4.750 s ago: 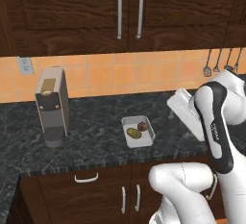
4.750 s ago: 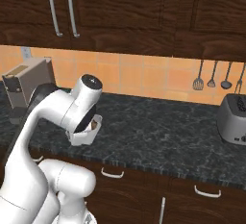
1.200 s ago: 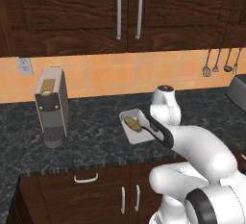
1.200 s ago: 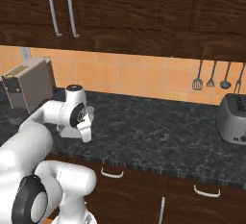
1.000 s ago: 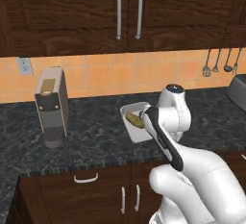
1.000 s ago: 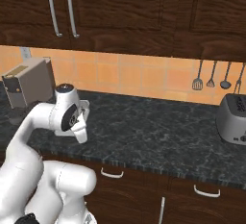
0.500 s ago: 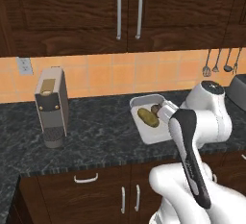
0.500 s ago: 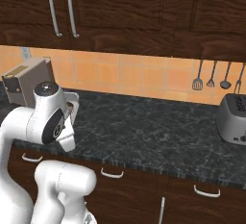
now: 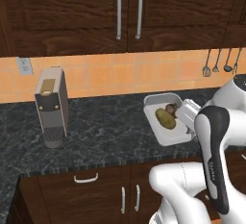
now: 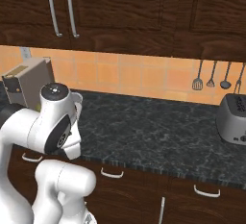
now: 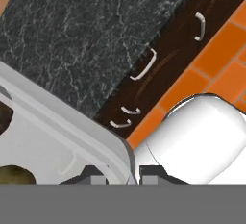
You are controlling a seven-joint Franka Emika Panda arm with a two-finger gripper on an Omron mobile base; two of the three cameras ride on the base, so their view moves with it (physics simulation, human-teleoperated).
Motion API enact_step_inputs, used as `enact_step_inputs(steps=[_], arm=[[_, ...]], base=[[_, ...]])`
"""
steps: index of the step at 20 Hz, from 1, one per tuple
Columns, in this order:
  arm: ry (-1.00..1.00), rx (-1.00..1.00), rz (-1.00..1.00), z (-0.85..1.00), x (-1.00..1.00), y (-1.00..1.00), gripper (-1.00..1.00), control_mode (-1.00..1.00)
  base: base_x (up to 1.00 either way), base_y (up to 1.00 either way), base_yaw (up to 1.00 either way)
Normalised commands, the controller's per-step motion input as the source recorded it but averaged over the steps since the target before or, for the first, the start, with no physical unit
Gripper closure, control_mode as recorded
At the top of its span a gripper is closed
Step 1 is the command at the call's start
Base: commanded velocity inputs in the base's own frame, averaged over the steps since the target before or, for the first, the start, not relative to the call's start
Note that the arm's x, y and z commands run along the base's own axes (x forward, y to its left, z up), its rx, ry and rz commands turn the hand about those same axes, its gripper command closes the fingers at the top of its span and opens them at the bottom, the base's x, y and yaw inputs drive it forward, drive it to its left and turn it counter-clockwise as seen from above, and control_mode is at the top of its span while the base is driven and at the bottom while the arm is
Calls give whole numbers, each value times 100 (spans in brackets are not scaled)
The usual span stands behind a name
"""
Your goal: Take the meat container that has the steak and place it on the second highest rack of the freezer. Then take the vegetable container that has the potato and mushroom and place it on the highest rack of the freezer.
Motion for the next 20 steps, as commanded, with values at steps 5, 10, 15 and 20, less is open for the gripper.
enact_step_inputs(steps=[5,10,15,20], arm=[[0,0,0,0,-3,0,100,100],[0,0,0,0,0,0,100,100],[0,0,0,0,0,0,100,100],[0,0,0,0,0,0,100,100]], base=[[-38,0,0],[-97,-2,-31],[-28,13,-94],[-3,7,-99]])
